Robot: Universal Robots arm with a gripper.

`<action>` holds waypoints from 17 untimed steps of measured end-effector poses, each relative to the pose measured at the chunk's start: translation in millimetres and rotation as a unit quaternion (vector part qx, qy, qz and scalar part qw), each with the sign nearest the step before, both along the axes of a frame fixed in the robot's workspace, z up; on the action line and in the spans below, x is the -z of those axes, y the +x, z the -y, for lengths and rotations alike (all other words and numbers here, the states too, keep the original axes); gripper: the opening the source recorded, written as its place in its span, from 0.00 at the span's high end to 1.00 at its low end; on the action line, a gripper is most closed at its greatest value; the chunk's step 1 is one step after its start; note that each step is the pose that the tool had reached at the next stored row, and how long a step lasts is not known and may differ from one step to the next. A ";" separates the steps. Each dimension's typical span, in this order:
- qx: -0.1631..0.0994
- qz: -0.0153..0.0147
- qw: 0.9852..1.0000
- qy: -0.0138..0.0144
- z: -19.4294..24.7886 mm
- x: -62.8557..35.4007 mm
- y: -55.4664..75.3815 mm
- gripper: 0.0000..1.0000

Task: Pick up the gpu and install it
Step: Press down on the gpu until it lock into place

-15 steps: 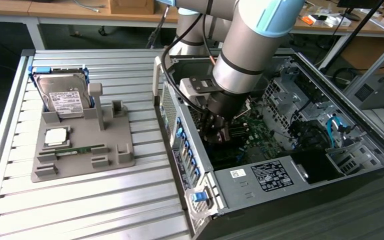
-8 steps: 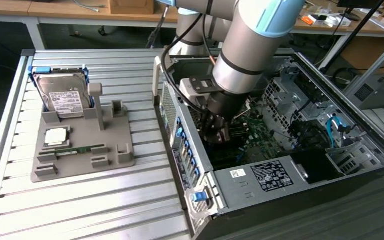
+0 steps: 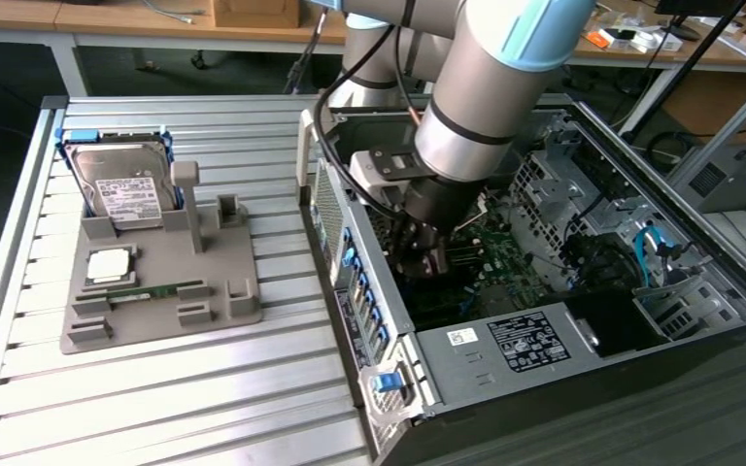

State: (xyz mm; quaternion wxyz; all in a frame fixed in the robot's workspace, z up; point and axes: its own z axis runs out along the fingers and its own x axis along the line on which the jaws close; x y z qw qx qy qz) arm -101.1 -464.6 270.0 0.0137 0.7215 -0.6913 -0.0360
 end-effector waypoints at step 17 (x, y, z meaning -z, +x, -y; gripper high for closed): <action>0.000 0.000 1.000 0.001 0.0 -15.2 1.5 0.90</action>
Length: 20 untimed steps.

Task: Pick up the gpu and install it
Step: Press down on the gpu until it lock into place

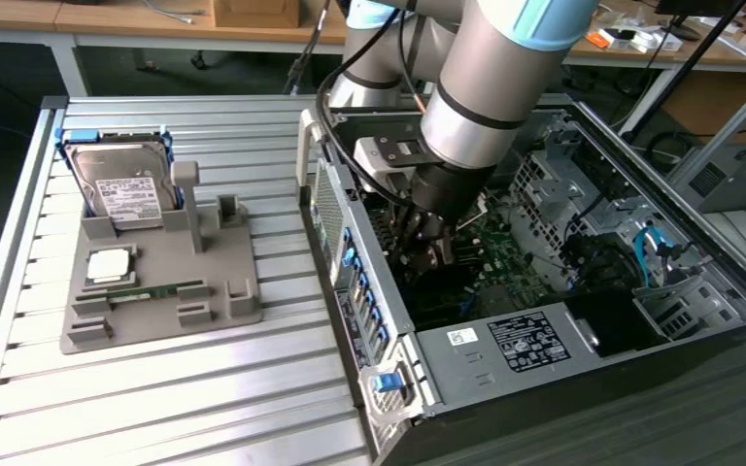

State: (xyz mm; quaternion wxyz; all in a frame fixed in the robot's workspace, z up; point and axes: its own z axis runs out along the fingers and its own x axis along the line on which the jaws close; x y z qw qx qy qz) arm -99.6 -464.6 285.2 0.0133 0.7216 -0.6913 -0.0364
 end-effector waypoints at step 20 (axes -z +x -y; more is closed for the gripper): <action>0.000 0.002 1.000 0.000 -12.4 -0.6 -14.2 0.90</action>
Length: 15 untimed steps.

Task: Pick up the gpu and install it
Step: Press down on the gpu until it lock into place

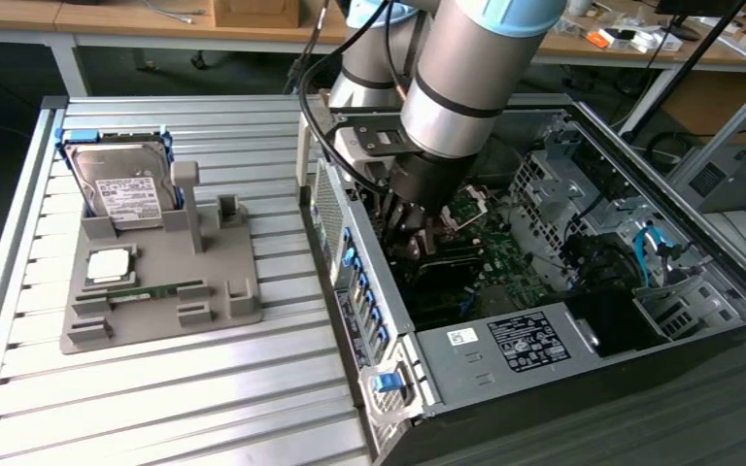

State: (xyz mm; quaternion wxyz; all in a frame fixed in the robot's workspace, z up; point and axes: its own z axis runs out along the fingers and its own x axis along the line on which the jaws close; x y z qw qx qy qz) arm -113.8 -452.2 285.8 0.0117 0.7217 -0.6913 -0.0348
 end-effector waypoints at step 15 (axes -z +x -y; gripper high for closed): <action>0.000 0.002 1.000 0.000 -1.1 0.0 -9.0 0.90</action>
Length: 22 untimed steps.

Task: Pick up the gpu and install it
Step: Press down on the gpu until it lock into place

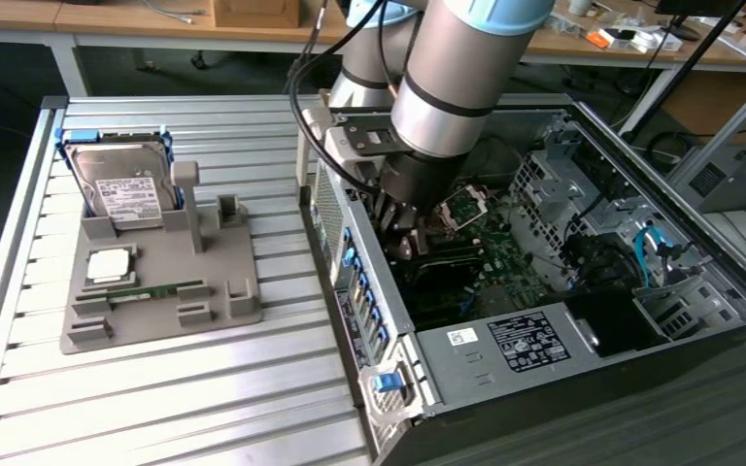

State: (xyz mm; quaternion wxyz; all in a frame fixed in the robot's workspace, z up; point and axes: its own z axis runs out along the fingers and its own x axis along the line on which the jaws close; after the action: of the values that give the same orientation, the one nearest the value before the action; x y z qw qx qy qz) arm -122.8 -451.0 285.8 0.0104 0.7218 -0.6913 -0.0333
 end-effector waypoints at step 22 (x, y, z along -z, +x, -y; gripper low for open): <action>0.000 0.001 1.000 0.000 0.1 0.4 -6.8 0.90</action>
State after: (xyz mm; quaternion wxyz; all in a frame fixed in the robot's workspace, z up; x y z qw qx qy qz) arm -129.6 -451.1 285.4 0.0094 0.7217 -0.6914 -0.0323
